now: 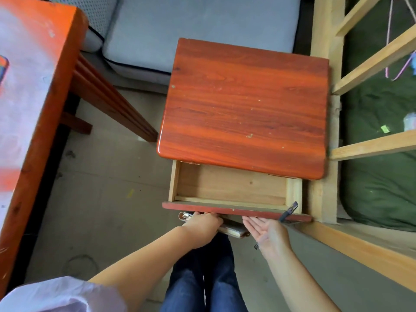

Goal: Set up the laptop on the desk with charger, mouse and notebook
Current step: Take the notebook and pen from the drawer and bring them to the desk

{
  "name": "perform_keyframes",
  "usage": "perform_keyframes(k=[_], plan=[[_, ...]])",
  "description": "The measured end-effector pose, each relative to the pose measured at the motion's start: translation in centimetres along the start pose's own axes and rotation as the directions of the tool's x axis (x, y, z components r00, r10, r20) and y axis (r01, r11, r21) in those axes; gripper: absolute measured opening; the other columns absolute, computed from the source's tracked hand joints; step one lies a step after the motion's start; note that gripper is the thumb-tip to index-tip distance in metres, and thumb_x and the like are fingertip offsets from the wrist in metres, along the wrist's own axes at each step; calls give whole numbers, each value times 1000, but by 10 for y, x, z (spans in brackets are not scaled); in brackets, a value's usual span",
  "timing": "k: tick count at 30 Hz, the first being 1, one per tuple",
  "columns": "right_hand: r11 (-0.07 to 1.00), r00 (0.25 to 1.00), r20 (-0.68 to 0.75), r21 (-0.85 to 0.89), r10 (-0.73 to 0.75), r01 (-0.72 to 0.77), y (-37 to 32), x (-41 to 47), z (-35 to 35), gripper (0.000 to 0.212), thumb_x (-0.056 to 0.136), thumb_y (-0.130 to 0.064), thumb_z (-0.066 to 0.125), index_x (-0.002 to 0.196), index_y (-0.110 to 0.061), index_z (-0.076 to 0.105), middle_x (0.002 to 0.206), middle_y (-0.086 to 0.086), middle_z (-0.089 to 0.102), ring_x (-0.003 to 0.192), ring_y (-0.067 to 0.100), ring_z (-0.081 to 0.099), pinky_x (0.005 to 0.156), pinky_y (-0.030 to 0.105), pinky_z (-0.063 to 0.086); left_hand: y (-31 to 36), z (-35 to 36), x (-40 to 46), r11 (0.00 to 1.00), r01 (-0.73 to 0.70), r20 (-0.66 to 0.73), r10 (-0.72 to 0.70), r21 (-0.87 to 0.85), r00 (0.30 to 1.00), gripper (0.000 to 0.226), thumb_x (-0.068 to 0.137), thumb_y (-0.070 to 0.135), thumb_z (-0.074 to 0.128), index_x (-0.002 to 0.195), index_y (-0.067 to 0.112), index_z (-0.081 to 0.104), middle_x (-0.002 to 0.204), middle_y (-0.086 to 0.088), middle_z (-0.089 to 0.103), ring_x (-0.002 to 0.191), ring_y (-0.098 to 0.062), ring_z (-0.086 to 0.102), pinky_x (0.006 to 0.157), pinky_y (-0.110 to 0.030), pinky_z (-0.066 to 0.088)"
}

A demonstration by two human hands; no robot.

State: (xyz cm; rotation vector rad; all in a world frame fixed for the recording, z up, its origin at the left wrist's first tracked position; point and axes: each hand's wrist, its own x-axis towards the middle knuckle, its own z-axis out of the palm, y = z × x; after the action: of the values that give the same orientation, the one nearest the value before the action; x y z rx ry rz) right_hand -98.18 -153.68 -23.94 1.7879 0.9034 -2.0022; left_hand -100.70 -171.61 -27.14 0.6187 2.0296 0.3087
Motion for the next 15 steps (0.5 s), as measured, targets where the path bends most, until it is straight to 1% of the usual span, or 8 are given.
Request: perform_keyframes(k=[4,5,7,9,10,12,15], plan=[[999,999,-9,2,32,-32,4,2,-4,39,95,5,21,133,14,28,131,36,44,100,44,56,89,48,47,-8,8,-2,999,-21,18,20,36,1000,30,90,12,40,114,16,59,126,-7,56,116,-29,51,98,-45,40],[999,999,-4,19,48,-48,3,2,-6,40,98,0,24,136,10,25,132,37,43,100,45,56,90,48,47,-10,12,-2,999,-21,26,19,49,999,31,90,11,40,115,16,58,129,-7,55,119,-29,50,99,-45,39],[993,996,18,68,93,-94,-1,3,-9,46,101,-12,27,145,-7,14,135,38,39,100,47,56,91,49,47,-13,15,-3,997,-18,44,15,74,999,35,90,11,40,120,15,56,137,-7,49,125,-28,46,103,-44,36],[989,992,27,80,122,-123,-7,6,-8,49,101,-20,29,147,-18,11,136,40,37,100,48,57,88,48,48,-16,14,-3,995,-22,64,16,95,998,36,91,10,40,123,14,55,142,-7,45,127,-28,44,105,-45,35],[989,992,12,68,130,-130,-9,8,-7,49,101,-23,30,147,-18,12,135,40,37,98,48,58,86,48,49,-16,12,-3,994,-26,73,18,106,997,35,91,10,40,123,14,55,143,-7,44,127,-29,44,105,-45,36],[993,993,-36,26,115,-114,-9,13,0,48,101,-24,30,146,-13,16,131,40,42,88,46,61,80,45,51,-17,9,-5,990,-39,76,28,137,997,34,91,10,41,122,13,55,145,-7,41,128,-30,43,104,-45,36],[997,995,-58,-10,77,-78,-8,13,17,47,101,-24,28,144,-7,19,127,41,45,78,43,64,72,44,53,-25,-2,-11,973,-50,22,47,225,999,34,90,12,42,122,16,54,145,-8,38,132,-28,37,107,-48,30]])
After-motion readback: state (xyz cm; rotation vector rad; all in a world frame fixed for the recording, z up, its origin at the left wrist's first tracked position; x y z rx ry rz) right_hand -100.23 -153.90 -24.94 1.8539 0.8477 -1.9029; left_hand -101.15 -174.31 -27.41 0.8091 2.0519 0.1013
